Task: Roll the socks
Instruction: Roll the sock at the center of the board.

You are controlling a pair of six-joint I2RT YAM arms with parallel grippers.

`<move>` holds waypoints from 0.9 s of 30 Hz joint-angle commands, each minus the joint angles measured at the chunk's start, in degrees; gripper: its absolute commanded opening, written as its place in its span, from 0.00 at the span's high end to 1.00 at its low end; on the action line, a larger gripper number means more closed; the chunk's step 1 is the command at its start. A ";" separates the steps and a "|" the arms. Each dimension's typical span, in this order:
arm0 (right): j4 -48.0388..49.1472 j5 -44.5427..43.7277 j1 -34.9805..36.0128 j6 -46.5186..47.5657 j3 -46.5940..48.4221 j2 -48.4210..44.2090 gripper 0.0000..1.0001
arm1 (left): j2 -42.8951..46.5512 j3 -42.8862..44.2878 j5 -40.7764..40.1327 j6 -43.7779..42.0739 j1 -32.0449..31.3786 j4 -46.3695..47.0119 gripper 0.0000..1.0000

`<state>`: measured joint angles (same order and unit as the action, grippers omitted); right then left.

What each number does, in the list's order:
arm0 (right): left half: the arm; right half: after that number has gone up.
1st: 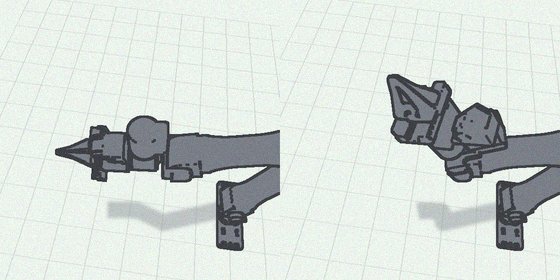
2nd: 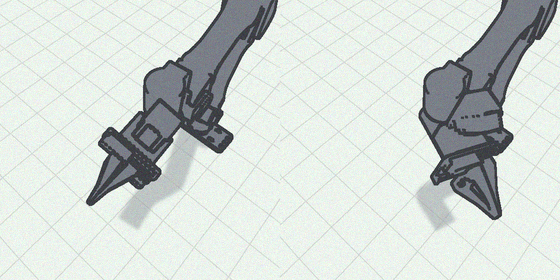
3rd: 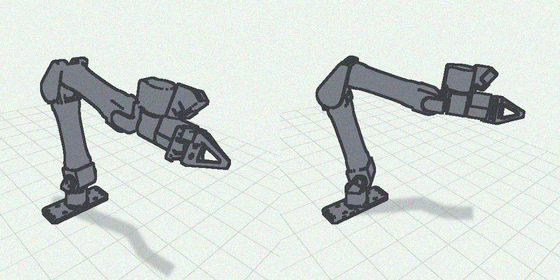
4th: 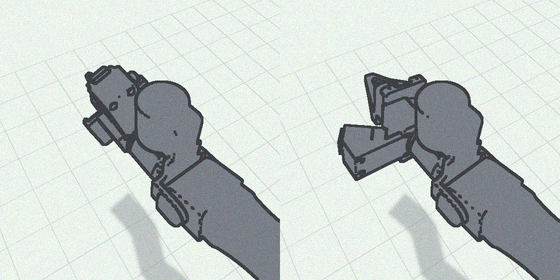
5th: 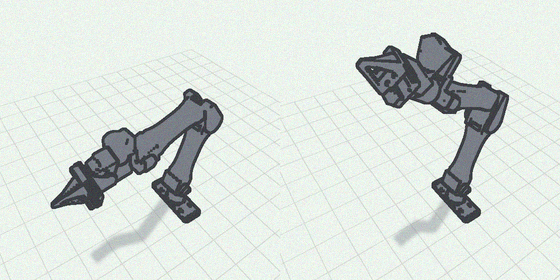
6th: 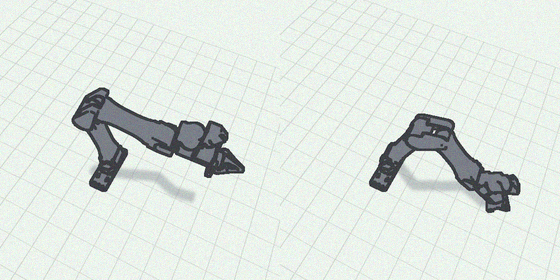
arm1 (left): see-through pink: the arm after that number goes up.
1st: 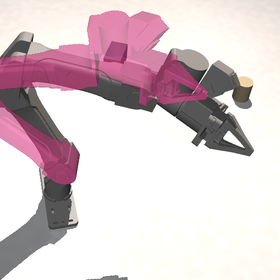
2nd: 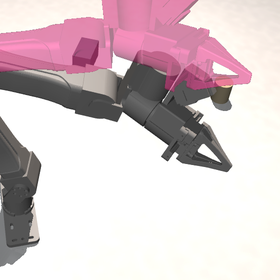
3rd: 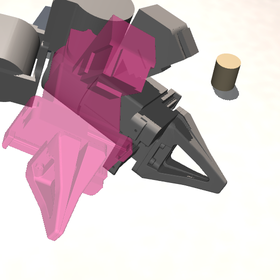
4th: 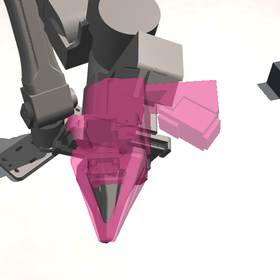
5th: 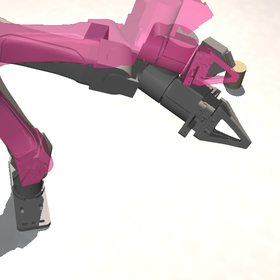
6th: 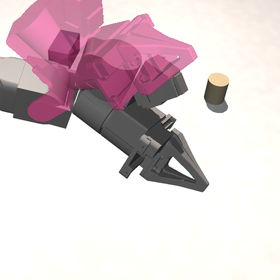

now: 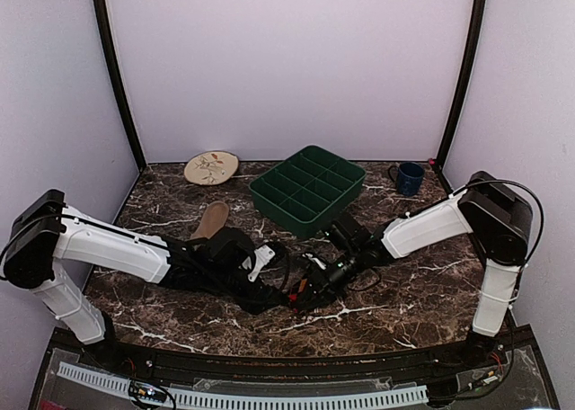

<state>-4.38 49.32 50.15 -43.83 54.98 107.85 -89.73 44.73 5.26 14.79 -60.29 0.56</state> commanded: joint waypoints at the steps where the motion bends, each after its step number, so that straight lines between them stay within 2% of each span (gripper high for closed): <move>1: 1.24 1.33 -0.54 -0.63 -0.92 0.83 1.00 | -1.50 3.40 -1.19 -0.37 -0.18 0.32 0.37; 11: 2.06 1.97 -0.99 -1.69 -1.31 0.72 1.00 | -6.47 7.46 -0.79 -1.41 -0.17 -1.37 0.38; 27: 1.59 2.97 -1.79 -1.57 -1.37 0.09 1.00 | -8.33 8.91 -0.99 -1.80 -0.18 -1.90 0.39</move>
<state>-3.84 51.27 48.90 -45.34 53.95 107.92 -97.01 51.64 4.62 14.00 -60.29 -0.14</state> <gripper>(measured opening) 0.009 0.613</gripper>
